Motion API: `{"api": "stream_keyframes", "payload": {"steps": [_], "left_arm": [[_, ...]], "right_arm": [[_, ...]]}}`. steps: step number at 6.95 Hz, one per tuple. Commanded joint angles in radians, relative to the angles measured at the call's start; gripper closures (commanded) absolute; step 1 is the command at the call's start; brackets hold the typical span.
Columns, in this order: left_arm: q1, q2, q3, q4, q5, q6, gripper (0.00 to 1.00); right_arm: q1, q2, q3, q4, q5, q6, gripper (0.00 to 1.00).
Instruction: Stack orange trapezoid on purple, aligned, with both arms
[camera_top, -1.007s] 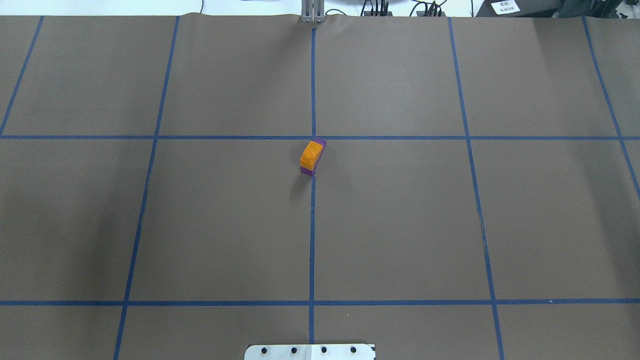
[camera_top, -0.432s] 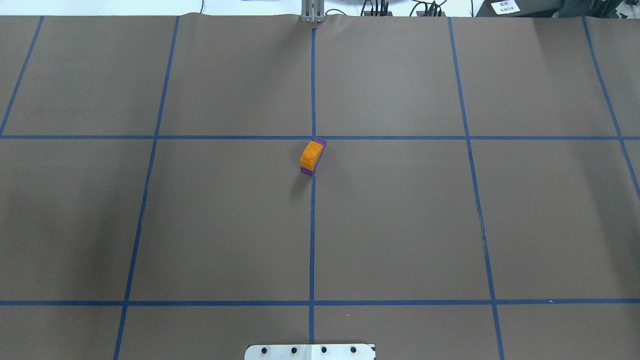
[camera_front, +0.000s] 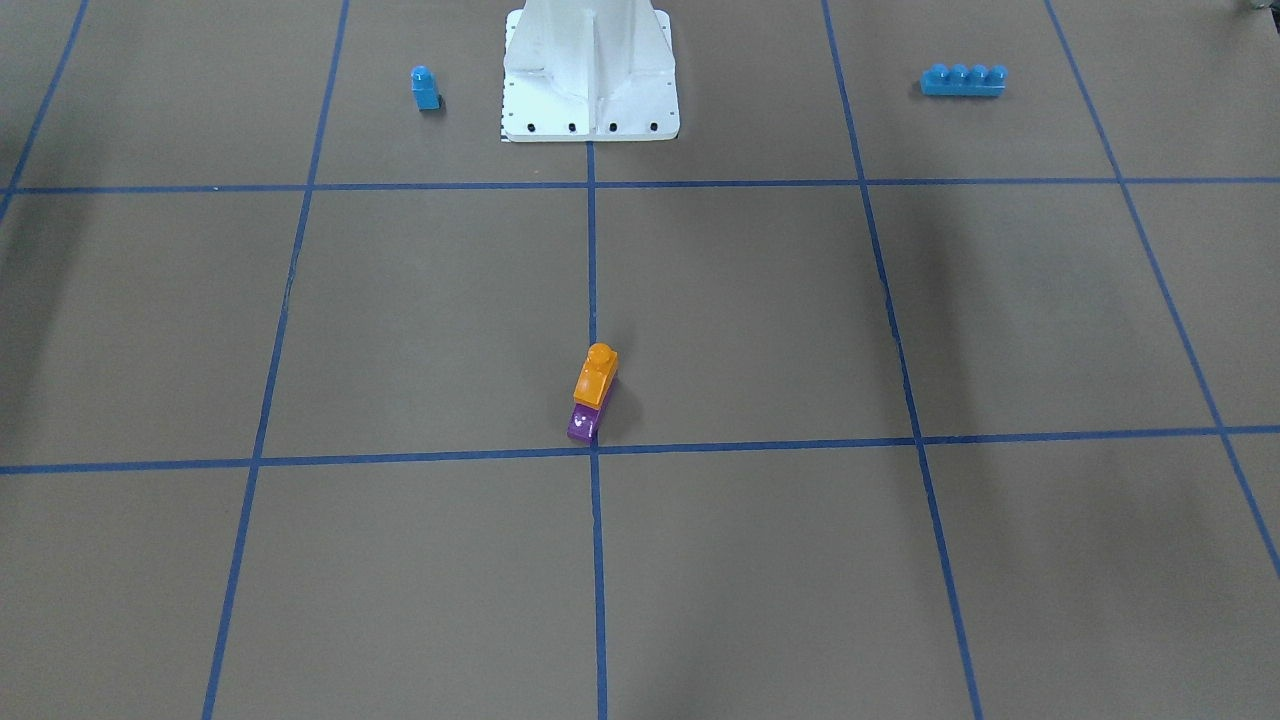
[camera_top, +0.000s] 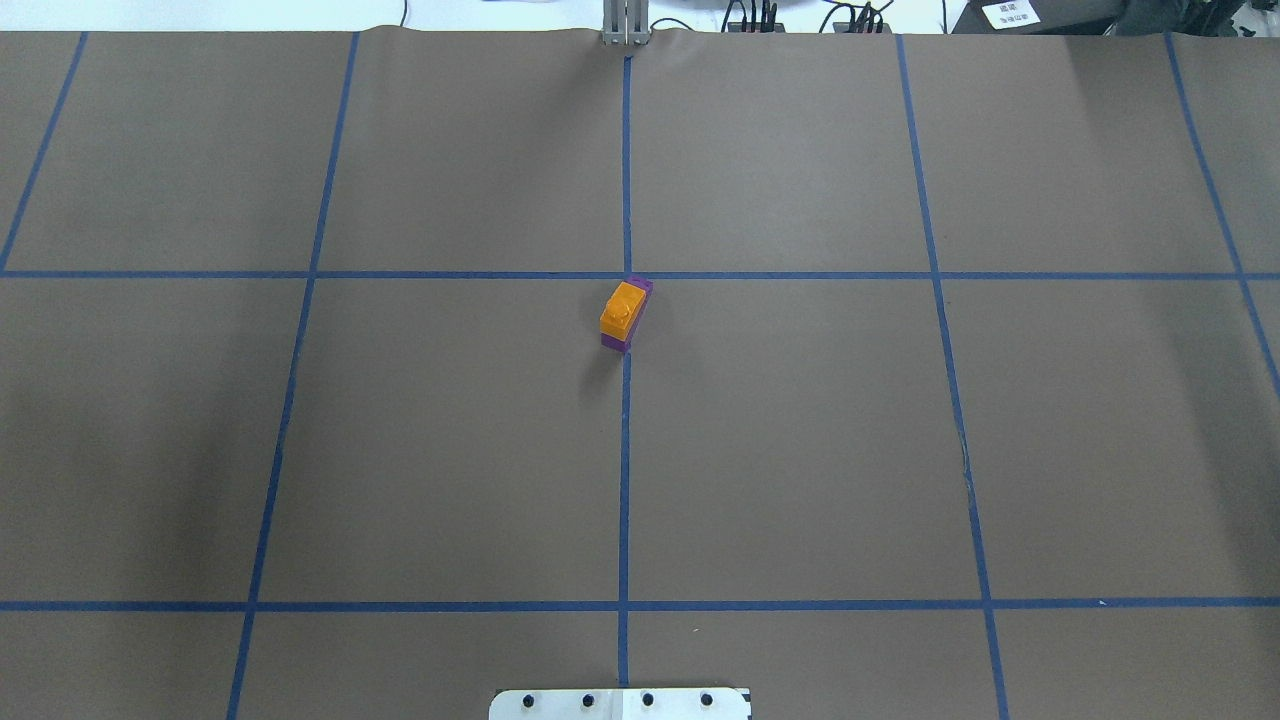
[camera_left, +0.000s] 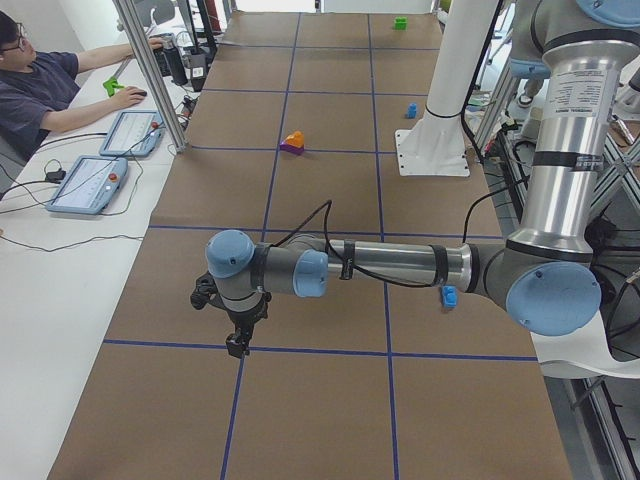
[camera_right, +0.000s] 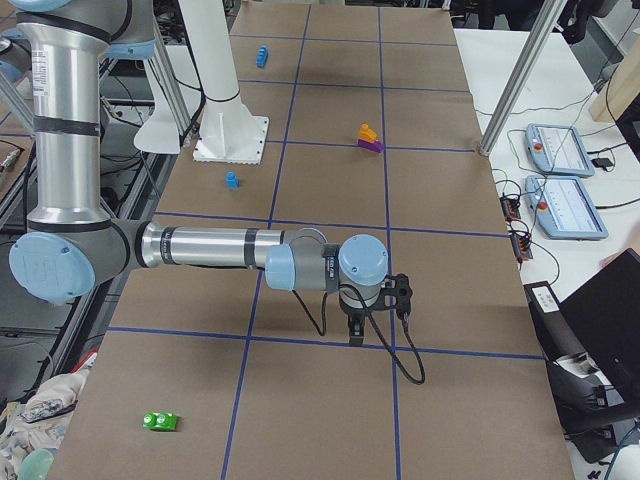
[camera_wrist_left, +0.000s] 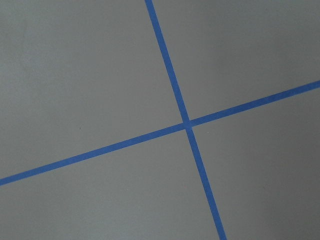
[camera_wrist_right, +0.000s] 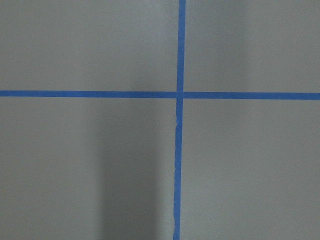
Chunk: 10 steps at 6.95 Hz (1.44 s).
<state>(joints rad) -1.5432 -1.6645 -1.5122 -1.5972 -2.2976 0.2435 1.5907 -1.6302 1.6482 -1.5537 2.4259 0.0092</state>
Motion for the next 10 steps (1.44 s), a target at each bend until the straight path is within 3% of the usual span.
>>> {"api": "stream_keyframes", "payload": {"steps": [1, 10], "left_arm": [[0.000, 0.000, 0.001, 0.000, -0.002, -0.001, 0.00], [0.000, -0.003, 0.001, 0.007, 0.012, -0.136, 0.00]], "right_arm": [[0.000, 0.001, -0.001, 0.000, -0.001, 0.000, 0.00], [0.000, 0.000, -0.011, 0.000, -0.010, 0.000, 0.00]]}}
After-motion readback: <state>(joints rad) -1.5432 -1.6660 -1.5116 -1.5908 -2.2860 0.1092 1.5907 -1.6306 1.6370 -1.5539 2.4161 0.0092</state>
